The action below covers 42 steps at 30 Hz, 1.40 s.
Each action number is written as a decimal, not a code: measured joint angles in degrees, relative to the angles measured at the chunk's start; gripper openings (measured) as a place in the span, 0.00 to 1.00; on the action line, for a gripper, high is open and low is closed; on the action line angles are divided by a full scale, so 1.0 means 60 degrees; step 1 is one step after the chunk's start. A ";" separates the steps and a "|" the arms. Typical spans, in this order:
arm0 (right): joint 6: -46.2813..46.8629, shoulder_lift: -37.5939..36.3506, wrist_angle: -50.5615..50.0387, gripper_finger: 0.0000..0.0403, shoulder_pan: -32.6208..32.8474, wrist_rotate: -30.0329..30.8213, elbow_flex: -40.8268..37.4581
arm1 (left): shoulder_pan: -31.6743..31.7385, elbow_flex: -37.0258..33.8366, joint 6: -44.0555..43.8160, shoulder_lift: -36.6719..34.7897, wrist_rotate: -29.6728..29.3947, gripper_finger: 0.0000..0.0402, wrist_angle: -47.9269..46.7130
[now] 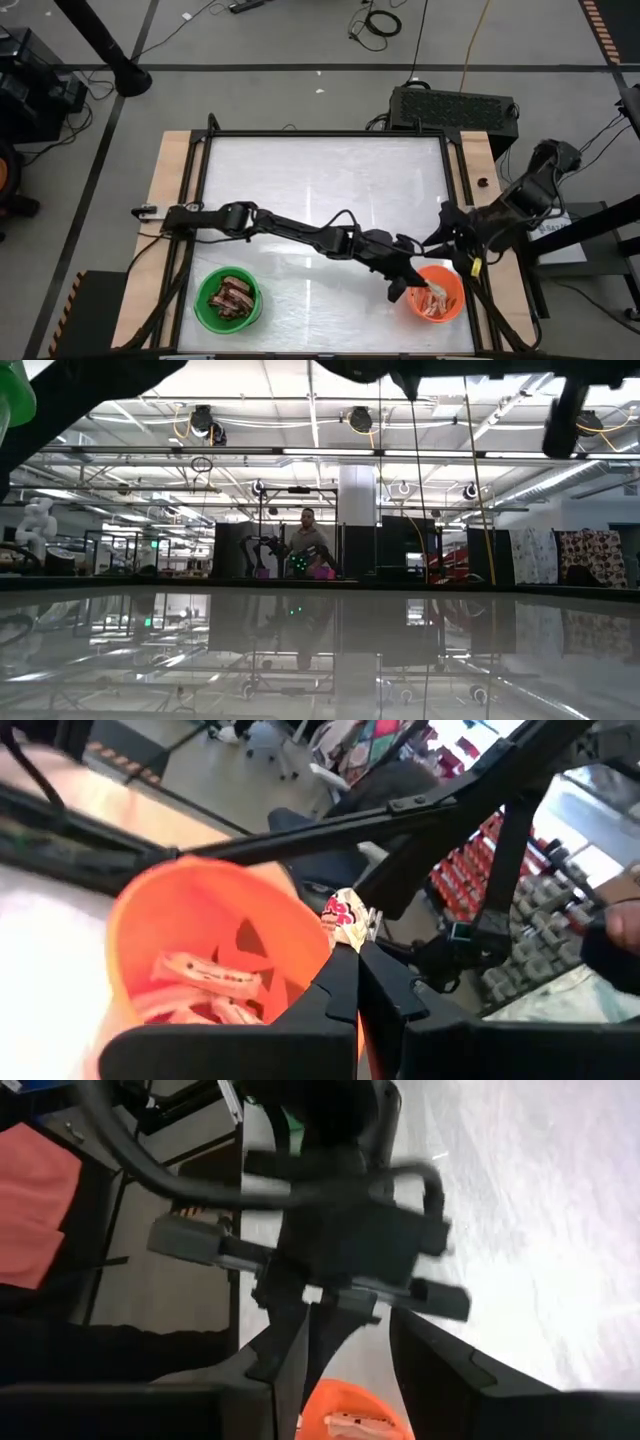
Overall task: Sort candy by brand, put in halloween buckets
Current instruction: Put the white candy into the orange bucket, then return to Home Position
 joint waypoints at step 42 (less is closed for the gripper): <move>-0.0136 0.0349 -0.0170 0.33 0.0290 0.4205 0.0000 | 0.1637 -0.0017 0.0038 -0.1113 0.5421 0.18 -0.3256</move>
